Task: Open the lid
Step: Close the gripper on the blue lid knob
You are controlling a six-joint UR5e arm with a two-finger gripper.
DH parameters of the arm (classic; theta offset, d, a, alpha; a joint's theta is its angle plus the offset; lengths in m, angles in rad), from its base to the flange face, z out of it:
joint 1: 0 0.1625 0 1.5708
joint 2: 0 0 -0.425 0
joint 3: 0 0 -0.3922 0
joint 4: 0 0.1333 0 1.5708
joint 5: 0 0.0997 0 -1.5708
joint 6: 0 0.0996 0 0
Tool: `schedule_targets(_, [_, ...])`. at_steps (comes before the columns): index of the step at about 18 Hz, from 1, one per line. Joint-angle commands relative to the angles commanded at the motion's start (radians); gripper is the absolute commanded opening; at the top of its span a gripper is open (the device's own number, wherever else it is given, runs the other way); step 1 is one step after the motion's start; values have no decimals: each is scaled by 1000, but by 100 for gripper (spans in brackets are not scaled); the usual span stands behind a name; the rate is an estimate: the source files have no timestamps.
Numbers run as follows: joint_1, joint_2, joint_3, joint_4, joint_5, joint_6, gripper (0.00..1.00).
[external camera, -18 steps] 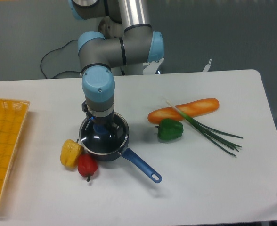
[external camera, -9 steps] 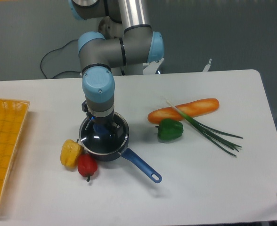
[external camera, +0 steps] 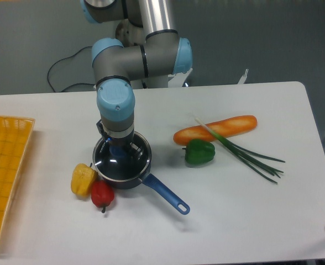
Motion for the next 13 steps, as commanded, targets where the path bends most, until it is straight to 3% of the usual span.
schedule_targets(3, [0,0,2,0,0,0,66])
schedule_targets(7, [0,-2,5,-2,2,-12,55])
schedule_targets(13, [2,-2,20,-11,5,-12,53])
